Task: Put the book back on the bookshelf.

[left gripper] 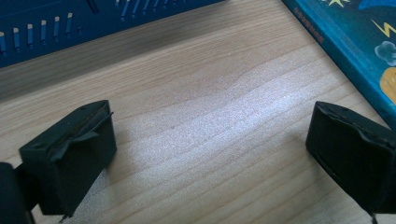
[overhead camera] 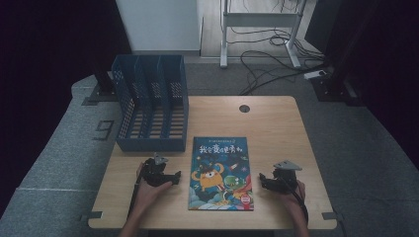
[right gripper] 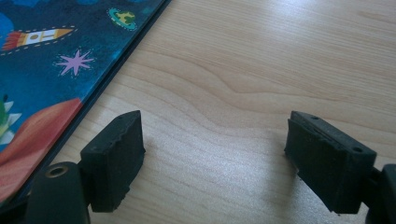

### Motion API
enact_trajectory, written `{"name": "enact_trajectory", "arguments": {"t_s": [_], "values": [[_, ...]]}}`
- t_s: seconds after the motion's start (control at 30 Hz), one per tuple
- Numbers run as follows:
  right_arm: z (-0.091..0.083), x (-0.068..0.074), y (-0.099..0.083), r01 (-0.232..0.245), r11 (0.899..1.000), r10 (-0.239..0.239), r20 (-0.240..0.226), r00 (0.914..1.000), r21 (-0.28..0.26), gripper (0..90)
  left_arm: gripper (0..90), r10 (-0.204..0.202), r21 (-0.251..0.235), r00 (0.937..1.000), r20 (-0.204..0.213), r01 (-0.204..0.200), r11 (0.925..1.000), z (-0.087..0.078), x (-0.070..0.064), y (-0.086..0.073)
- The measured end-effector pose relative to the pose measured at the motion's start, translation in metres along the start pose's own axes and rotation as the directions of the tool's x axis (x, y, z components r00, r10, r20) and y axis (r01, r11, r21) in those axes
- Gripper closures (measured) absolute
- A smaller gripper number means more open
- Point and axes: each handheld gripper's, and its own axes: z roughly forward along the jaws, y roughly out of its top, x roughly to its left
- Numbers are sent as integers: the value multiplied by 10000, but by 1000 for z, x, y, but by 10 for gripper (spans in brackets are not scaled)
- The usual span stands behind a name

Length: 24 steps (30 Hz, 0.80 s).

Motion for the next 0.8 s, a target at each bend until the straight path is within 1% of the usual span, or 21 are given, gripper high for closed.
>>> {"name": "enact_trajectory", "arguments": {"t_s": [0.2,0.37,0.5,0.53,0.6,0.67,0.7,0.73,0.77,0.8], "values": [[0,0,0,-51,10000,52,16,10000,-14,194,26,-87,-62,9999,-78,87,9999,-2,-1,-1],[0,1,1,-168,9999,168,124,9998,-20,202,51,-106,-91,9999,-23,106,9999,-4,-1,-2],[1,3,1,-307,9995,307,260,9992,-29,208,64,-286,-145,9991,323,290,9995,-5,0,-1],[1,3,2,-343,9994,344,275,9990,-33,212,68,-295,-186,9990,345,302,9994,-5,0,0],[2,4,3,-448,9990,449,193,9988,-52,233,101,-239,-317,9996,178,244,9992,-8,-2,1],[0,5,7,-661,9977,662,36,9978,-120,233,135,-253,-440,9997,-32,251,9987,-12,-5,3],[-2,7,10,-652,9976,652,-33,9979,-220,233,138,-292,-559,9996,5,292,9980,-15,-6,4],[-3,9,13,-603,9977,600,-86,9982,-316,232,143,-346,-619,9993,142,354,9975,-18,-7,5],[-4,13,22,-425,9983,419,-167,9990,-392,228,144,-385,-655,9988,296,403,9970,-20,-8,8],[-4,13,22,-425,9983,419,-167,9990,-392,228,144,-364,-727,9986,388,391,9966,-23,-10,11]]}}
